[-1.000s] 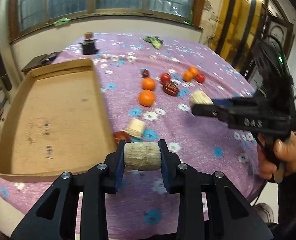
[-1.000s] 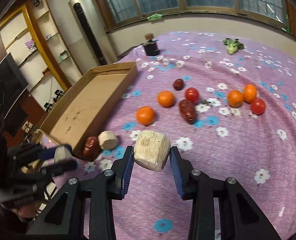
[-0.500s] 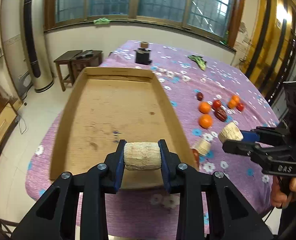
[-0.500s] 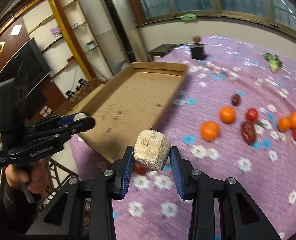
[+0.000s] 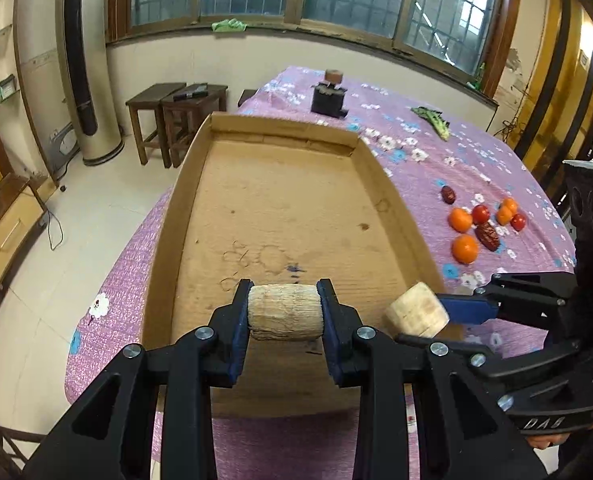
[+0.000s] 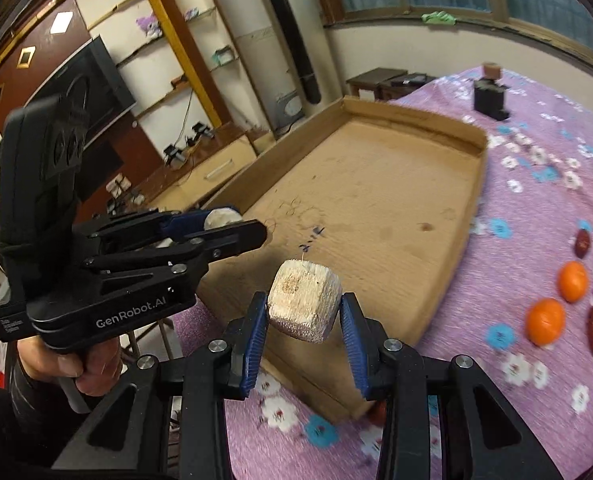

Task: Organize fruits
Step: 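Carry the white cylinder and white cube over the cardboard tray with both grippers, then open both grippers to drop the white pieces into the tray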

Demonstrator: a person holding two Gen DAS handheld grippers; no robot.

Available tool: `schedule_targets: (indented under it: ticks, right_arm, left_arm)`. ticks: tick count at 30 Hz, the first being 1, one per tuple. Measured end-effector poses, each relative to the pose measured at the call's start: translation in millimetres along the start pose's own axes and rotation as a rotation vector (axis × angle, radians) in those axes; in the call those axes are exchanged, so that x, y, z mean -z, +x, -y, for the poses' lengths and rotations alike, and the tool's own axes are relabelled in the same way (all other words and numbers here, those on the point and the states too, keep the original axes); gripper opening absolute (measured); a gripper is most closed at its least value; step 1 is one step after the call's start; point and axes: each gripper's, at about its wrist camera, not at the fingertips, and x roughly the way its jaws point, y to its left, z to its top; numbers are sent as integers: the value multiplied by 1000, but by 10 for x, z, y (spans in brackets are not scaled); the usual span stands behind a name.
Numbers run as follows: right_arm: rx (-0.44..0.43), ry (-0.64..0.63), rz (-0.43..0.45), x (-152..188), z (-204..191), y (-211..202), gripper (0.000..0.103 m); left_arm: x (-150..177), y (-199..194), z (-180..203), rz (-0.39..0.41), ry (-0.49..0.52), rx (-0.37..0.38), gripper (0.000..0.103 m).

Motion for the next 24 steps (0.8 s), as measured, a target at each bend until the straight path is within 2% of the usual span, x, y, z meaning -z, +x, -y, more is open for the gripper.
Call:
schedule_targets:
  ticks: [9,14,18,22,24]
  right_arm:
    - [1,-39,-92,32,-37,364,37]
    - [13,-43,-96,40,-37,376,40]
    - [30,-43,-96,25,-18,368,41]
    - [38,-37,-85,35,4,317,48]
    - [36,-36,-75,49,13,263,51]
  left_arm:
    - [48,173,-89,-61,10,-14,29]
    - [94,270,-64,-109,20,-31,30]
    - [109,268,11,-111,47,-49,44]
    - [119,234,35,-115,48,-61,48]
    - [110,180,26,-104,42,-71,55]
